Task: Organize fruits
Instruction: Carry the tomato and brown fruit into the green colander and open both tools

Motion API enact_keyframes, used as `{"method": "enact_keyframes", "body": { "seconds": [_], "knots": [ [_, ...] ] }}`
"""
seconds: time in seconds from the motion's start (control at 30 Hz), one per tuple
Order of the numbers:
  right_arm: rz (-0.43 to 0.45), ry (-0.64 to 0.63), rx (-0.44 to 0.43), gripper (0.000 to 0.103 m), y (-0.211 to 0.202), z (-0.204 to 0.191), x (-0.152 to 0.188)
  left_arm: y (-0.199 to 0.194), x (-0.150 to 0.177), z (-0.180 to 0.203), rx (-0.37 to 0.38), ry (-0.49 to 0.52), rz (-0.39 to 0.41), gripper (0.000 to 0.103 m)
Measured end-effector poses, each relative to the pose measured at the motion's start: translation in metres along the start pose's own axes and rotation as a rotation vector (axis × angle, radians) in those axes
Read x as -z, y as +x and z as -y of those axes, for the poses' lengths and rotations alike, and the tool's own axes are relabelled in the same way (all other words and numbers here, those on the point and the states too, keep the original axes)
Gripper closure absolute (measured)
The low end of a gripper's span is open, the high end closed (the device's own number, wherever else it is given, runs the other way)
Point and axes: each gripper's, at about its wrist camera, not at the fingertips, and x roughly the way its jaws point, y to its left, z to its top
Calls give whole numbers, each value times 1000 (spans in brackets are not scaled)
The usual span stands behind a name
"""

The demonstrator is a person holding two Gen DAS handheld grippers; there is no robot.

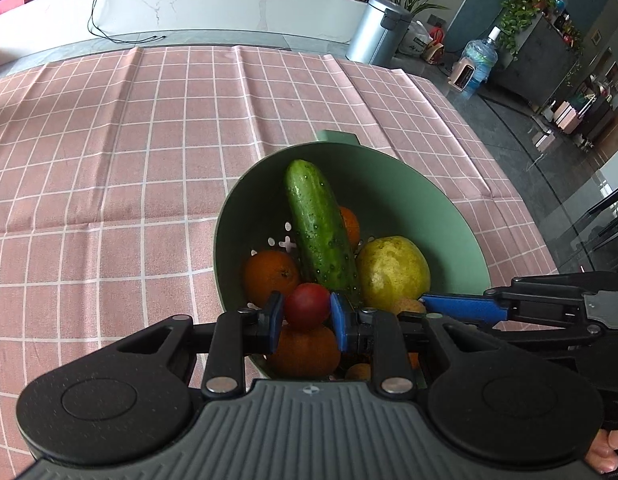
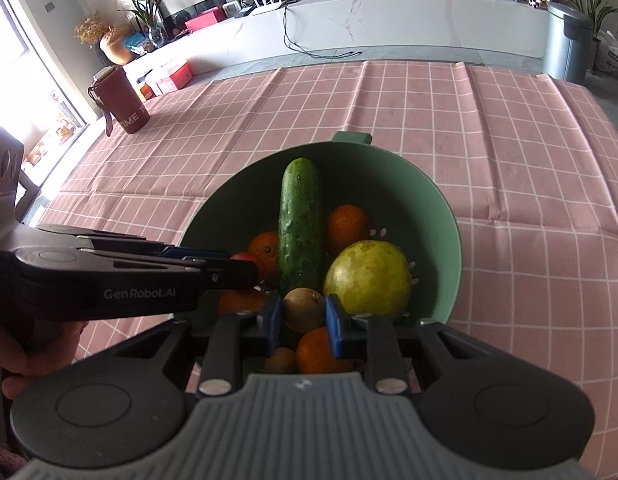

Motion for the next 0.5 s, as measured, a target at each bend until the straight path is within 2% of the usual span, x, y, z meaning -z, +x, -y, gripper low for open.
{"method": "enact_keyframes", "body": {
  "seconds": [0.17, 0.37, 0.5],
  "knots": [
    [-39, 5, 9, 83, 11, 1, -3, 6, -2, 1, 4, 7, -6, 74],
    [-66, 17, 6, 83, 14, 3, -2, 11, -3, 8, -33, 54, -3, 74],
    [-70, 18, 12, 81, 15, 2, -2, 10, -5, 7, -37, 48, -6, 65]
  ]
}}
